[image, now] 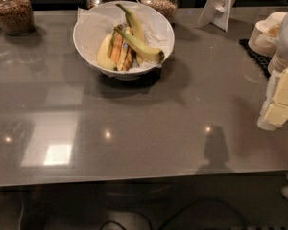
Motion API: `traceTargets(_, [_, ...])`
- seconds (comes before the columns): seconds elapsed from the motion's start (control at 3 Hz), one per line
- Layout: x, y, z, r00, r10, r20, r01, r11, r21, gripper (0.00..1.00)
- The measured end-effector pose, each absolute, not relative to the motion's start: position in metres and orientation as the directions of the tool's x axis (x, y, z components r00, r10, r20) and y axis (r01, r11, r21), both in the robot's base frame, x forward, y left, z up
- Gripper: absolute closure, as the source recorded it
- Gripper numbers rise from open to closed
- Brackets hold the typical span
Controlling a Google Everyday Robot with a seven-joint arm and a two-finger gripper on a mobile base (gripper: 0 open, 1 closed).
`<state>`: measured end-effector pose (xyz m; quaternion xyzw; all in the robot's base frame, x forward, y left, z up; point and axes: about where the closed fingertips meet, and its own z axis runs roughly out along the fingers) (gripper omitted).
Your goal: Pick banana from white bowl
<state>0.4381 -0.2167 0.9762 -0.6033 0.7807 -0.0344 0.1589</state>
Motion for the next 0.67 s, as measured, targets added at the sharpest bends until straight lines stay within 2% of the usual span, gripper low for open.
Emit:
traceTargets(0.33, [0.438,-0.216,0.976,-0.221,-0.953,-0.207,-0.931,0.270,-0.246,0.00])
traceTargets(0.67, [0.462,-0.186,0.983,-0.183,-0.940,-0.288,-0.927,0.262,-0.269,0.00])
